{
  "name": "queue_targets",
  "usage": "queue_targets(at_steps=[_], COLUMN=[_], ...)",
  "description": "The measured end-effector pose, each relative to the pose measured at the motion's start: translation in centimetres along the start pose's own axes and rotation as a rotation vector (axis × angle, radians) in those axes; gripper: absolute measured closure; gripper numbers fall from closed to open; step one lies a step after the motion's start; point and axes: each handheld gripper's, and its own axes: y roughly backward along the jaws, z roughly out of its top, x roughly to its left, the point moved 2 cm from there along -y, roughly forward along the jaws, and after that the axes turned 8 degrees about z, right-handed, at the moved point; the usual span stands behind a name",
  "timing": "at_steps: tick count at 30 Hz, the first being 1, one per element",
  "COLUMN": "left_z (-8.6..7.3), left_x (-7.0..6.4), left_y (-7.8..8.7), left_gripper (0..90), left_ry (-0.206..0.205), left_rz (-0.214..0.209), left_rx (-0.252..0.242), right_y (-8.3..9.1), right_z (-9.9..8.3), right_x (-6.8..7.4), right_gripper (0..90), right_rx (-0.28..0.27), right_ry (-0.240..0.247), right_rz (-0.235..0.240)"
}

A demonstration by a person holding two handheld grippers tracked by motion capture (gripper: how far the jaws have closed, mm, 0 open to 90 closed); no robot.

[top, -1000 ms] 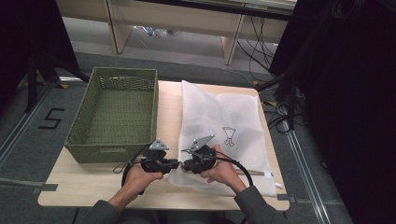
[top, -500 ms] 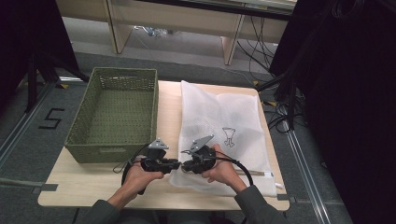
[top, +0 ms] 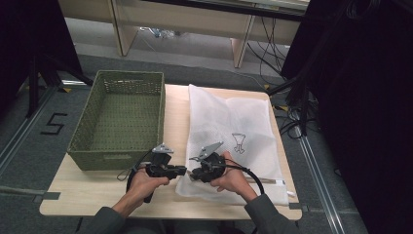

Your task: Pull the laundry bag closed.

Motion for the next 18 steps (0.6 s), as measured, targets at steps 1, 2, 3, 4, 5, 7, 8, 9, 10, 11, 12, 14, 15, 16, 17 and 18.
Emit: queue_targets(at_steps=[1, 2, 3, 4, 5, 7, 8, 9, 10, 11, 12, 14, 15, 16, 17, 18], left_z=[0.0, 0.03, 0.05, 0.06, 0.06, 0.07, 0.06, 0.05, 0.06, 0.07, 0.07, 0.05, 0.05, 0.03, 0.03, 0.01], left_x=[0.0, -0.07, -0.08, -0.08, -0.08, -0.08, -0.05, -0.05, -0.04, -0.02, -0.01, 0.0, 0.0, 0.07, 0.1, 0.13], left_y=[0.0, 0.03, 0.05, 0.06, 0.06, 0.08, 0.07, 0.07, 0.08, 0.1, 0.11, 0.1, 0.1, 0.13, 0.13, 0.14], left_gripper=[84.7, 84.9, 85.1, 85.4, 85.5, 85.7, 85.7, 85.7, 85.7, 85.7, 85.7, 85.6, 85.5, 85.5, 85.4, 85.3], left_ry=[0.0, -0.008, -0.01, -0.009, -0.009, -0.013, -0.011, -0.01, -0.01, -0.01, -0.011, -0.012, -0.012, -0.009, -0.007, -0.003], left_rz=[0.0, 0.003, 0.004, 0.002, 0.002, 0.003, 0.002, 0.001, -0.001, -0.001, 0.001, 0.003, 0.003, 0.004, 0.003, 0.002], left_rx=[0.0, 0.0, 0.002, 0.001, 0.001, 0.001, 0.001, 0.0, 0.0, 0.0, -0.001, -0.001, -0.001, -0.002, -0.003, -0.005], right_y=[-0.06, -0.1, -0.13, -0.16, -0.16, -0.22, -0.3, -0.32, -0.3, -0.33, -0.32, -0.23, -0.23, -0.06, 0.06, 0.12], right_z=[-0.05, -0.08, -0.08, -0.07, -0.07, -0.09, -0.08, -0.05, -0.05, -0.04, -0.02, 0.07, 0.07, 0.16, 0.22, 0.23], right_x=[0.0, 0.0, -0.03, -0.04, -0.04, 0.02, 0.15, 0.17, 0.17, 0.18, 0.19, 0.28, 0.28, 0.36, 0.39, 0.42], right_gripper=[77.6, 77.5, 77.6, 77.7, 77.7, 77.5, 77.7, 78.1, 79.0, 80.1, 81.1, 82.0, 82.0, 82.6, 82.8, 82.9], right_rx=[0.007, 0.011, 0.013, 0.013, 0.013, 0.019, 0.02, 0.023, 0.031, 0.029, 0.028, 0.019, 0.019, 0.013, 0.003, 0.003], right_ry=[0.004, 0.008, 0.018, 0.026, 0.026, 0.033, 0.042, 0.051, 0.058, 0.06, 0.061, 0.061, 0.061, 0.062, 0.068, 0.065], right_rz=[-0.002, -0.004, -0.007, -0.009, -0.009, -0.016, -0.024, -0.031, -0.035, -0.041, -0.046, -0.049, -0.049, -0.053, -0.057, -0.053])
